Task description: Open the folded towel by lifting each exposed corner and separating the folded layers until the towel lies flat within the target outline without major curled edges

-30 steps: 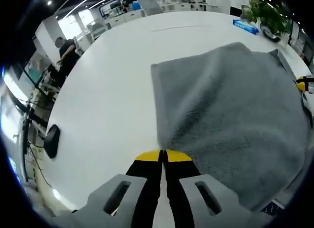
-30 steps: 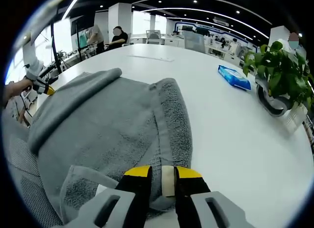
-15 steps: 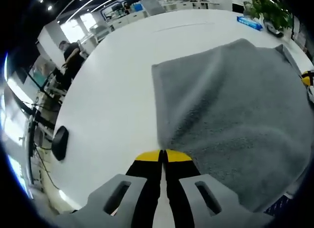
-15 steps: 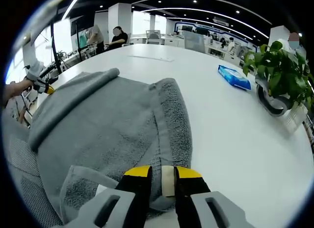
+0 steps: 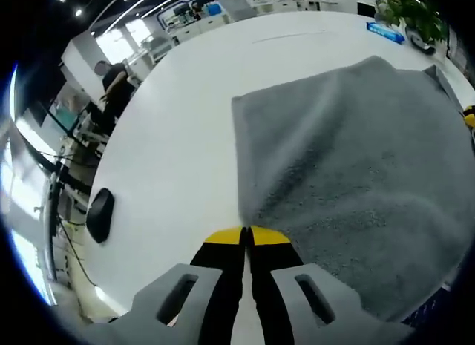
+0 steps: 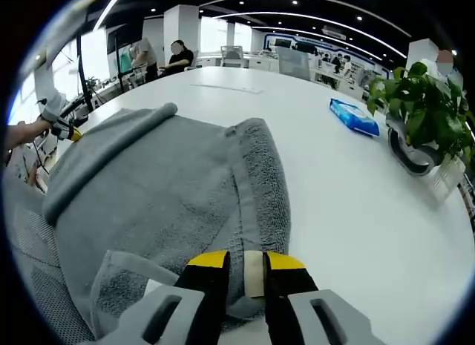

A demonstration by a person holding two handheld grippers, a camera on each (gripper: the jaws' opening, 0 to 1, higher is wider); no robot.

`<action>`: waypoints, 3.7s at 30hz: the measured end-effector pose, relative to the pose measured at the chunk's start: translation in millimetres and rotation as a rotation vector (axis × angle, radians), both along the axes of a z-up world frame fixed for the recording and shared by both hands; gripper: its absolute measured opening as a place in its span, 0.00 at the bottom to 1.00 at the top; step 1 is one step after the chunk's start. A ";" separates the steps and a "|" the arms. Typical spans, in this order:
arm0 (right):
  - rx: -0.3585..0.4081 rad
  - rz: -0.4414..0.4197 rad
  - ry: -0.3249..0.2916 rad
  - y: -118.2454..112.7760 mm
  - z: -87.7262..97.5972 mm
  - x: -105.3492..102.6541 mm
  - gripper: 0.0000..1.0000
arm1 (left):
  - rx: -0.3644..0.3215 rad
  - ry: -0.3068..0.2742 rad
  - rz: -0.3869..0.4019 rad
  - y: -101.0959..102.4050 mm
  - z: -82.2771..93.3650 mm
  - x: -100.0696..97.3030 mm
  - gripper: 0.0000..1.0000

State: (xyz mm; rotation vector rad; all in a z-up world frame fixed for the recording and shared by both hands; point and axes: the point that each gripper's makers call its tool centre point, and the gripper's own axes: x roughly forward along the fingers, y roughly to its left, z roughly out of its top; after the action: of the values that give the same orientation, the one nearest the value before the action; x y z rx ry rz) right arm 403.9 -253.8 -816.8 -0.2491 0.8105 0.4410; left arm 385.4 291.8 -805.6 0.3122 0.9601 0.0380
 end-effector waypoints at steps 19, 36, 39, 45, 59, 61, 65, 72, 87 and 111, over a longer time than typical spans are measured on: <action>0.008 0.001 -0.009 -0.1 0.2 -0.4 0.15 | 0.019 0.018 0.044 24.9 1.4 -4.4 0.01; 0.010 -0.002 -0.019 -1.0 0.2 0.6 0.13 | 0.038 0.054 -0.008 40.7 2.1 -3.1 0.01; 0.010 -0.002 -0.021 -0.8 0.3 0.3 0.13 | 0.048 0.057 -0.011 43.9 2.1 -2.2 0.01; 0.012 0.000 -0.026 -0.6 0.7 0.2 0.13 | 0.089 0.072 -0.037 52.0 2.3 -0.5 0.01; 0.011 0.002 -0.033 -0.6 1.2 0.2 0.13 | 0.143 0.094 -0.061 69.7 3.5 1.3 0.01; 0.012 0.002 -0.033 -0.4 1.1 0.2 0.13 | 0.146 0.097 -0.068 71.5 3.7 1.6 0.01; 0.014 0.003 -0.035 -0.3 0.7 0.7 0.13 | 0.148 0.100 -0.068 76.1 4.1 3.2 0.01; 0.016 0.002 -0.039 -0.7 0.6 1.0 0.13 | 0.166 0.100 -0.087 80.0 5.2 6.3 0.01; 0.026 -0.002 -0.050 -0.8 0.6 2.4 0.13 | 0.183 0.078 -0.076 92.5 8.0 18.3 0.01; 0.097 -0.042 -0.033 10.0 10.0 6.0 0.23 | -0.005 -0.134 0.151 63.9 32.1 19.4 0.06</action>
State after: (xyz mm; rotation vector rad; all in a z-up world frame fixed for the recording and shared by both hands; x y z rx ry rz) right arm 409.9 -243.8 -806.8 -0.1489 0.7585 0.4339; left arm 404.8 355.7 -773.4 0.2294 0.8493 0.1924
